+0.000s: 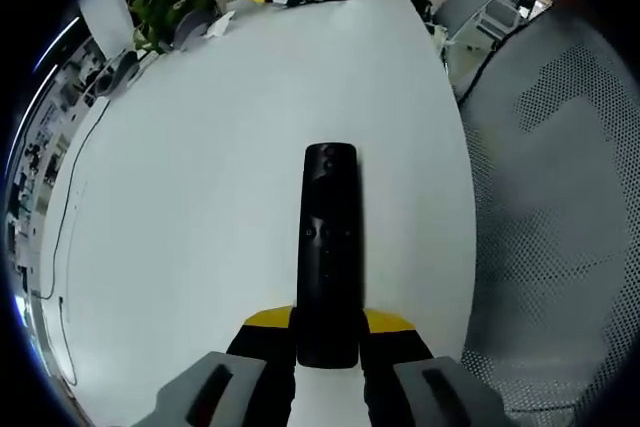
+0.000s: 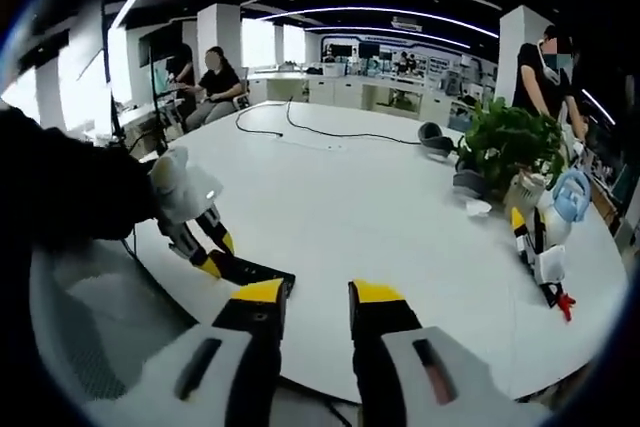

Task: Press the specified remote control buttons in sequence, fully releasing each button before pressing the next.

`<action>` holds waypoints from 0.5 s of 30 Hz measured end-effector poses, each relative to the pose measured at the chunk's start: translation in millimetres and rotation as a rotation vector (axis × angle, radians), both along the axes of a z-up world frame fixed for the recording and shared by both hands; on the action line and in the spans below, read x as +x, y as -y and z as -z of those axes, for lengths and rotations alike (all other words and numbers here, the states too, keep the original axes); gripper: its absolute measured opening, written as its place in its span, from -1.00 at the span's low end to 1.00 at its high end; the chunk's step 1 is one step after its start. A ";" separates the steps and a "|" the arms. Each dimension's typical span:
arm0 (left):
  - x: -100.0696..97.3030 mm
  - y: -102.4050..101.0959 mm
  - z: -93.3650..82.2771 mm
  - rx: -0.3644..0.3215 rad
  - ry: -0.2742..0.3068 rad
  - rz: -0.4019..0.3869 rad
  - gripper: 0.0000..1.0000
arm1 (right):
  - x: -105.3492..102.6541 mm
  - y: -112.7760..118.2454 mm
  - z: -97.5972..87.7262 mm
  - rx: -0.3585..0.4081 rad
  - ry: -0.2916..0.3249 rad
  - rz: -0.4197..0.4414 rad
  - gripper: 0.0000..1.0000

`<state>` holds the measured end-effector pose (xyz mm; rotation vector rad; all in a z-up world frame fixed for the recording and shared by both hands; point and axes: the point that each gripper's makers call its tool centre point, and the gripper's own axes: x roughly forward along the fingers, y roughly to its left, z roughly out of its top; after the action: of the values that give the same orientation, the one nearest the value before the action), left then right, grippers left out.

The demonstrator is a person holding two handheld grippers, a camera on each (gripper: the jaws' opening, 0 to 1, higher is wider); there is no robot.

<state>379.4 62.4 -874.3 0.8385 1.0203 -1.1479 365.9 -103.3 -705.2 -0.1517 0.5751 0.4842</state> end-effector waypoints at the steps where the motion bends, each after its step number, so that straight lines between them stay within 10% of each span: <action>1: -2.8 0.6 -0.1 -0.004 0.000 -0.003 -0.52 | 3.5 -1.5 -5.2 0.011 0.005 -0.002 -0.60; 9: -19.1 3.1 0.0 -0.032 0.002 -0.027 -0.52 | 47.1 -25.8 -46.7 0.102 0.032 -0.027 -0.89; 15: -29.9 6.0 0.1 -0.045 0.005 -0.034 -0.52 | 69.9 -46.0 -30.4 0.193 -0.076 0.002 -1.00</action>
<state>349.5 56.4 -874.4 0.7849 0.9981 -1.1353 435.7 -57.3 -674.8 0.0510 0.5998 0.5425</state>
